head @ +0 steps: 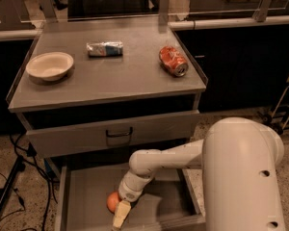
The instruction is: Pick orange from middle drawer and place on counter
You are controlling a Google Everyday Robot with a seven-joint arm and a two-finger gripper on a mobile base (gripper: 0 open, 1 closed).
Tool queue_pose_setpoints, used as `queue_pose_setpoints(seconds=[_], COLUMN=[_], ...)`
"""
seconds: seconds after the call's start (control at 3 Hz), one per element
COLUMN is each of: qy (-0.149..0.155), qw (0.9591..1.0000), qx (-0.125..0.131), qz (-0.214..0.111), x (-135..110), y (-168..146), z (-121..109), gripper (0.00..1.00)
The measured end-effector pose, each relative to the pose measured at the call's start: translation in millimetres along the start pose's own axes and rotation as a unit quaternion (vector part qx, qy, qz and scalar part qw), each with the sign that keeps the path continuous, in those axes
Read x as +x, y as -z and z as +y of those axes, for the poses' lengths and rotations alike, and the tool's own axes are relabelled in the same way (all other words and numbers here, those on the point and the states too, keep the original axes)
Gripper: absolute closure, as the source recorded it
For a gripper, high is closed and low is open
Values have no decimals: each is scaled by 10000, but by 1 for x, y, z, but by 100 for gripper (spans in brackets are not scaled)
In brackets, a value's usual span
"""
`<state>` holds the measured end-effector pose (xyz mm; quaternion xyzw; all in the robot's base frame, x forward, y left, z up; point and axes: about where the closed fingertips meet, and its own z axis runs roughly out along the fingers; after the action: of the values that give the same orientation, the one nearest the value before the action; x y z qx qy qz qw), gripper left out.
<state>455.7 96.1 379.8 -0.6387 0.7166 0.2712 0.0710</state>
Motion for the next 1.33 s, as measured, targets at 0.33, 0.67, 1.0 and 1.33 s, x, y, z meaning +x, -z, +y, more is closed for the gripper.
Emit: queue_pose_setpoints(seconds=[0.33, 0.67, 1.0, 1.33], qy=[136, 274, 272, 98], qw=[9999, 9994, 9994, 9994], qx=[97, 228, 228, 326], qz=[-25, -40, -40, -73], x=[-13, -27, -27, -29], y=[17, 32, 32, 31], z=[-5, -12, -12, -32], gripper=[0, 0, 0, 0])
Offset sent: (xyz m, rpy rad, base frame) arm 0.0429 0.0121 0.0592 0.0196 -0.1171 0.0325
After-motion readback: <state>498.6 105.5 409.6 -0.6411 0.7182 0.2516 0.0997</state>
